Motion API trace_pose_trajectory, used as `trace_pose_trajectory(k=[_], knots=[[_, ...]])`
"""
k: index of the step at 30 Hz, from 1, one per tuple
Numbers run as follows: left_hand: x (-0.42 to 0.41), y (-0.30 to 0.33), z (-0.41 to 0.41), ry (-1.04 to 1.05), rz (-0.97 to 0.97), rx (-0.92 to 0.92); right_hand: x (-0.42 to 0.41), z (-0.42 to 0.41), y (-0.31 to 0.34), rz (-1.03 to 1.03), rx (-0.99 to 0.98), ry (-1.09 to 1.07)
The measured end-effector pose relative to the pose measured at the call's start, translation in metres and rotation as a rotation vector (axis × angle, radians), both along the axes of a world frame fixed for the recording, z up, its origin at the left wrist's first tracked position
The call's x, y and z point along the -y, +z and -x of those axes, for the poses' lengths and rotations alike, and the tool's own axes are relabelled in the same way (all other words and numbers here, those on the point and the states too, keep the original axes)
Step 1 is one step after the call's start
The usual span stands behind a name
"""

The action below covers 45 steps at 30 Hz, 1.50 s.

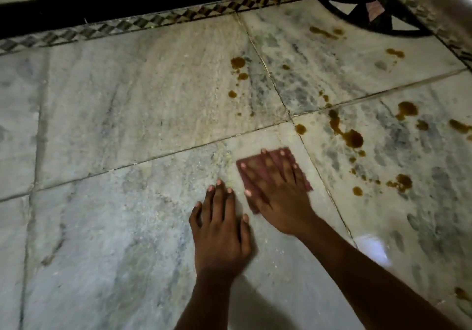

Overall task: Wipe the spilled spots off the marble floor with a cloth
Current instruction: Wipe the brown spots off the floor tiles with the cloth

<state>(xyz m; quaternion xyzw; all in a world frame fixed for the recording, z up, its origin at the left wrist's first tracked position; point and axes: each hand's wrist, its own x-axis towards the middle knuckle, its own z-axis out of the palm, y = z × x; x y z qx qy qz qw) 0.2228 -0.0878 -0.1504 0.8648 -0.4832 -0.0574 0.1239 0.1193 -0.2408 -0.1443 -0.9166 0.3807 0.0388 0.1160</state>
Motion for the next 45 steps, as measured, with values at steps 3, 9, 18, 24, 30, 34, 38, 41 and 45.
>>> trace_pose_trajectory(k=[3, 9, 18, 24, 30, 34, 38, 41, 45], knots=[[-0.001, -0.002, -0.002, -0.012, 0.027, 0.024, -0.013, 0.056, 0.005, -0.033, -0.027, -0.102], [0.000, -0.001, -0.001, 0.002, 0.002, -0.017, 0.068, -0.014, 0.004, -0.166, 0.042, -0.640], [0.000, 0.000, -0.003, -0.005, 0.022, -0.019, -0.012, 0.032, 0.000, -0.023, 0.045, -0.217], [-0.001, 0.003, -0.001, -0.003, -0.003, -0.029, 0.043, -0.033, 0.000, -0.142, 0.102, -0.706], [-0.002, 0.003, -0.002, -0.004, -0.011, -0.021, -0.039, 0.005, -0.002, 0.047, 0.094, -0.370], [-0.002, 0.002, -0.003, -0.006, 0.007, -0.013, -0.042, 0.053, -0.003, 0.014, 0.064, -0.594], [-0.001, 0.004, -0.001, -0.010, 0.003, -0.037, 0.011, -0.001, -0.008, -0.079, 0.122, -0.903], [-0.001, 0.005, -0.002, -0.011, -0.016, -0.041, 0.010, -0.026, -0.010, -0.063, 0.078, -0.632], [-0.001, 0.006, -0.003, -0.009, 0.007, -0.016, -0.060, 0.026, -0.004, 0.050, 0.081, -0.336]])
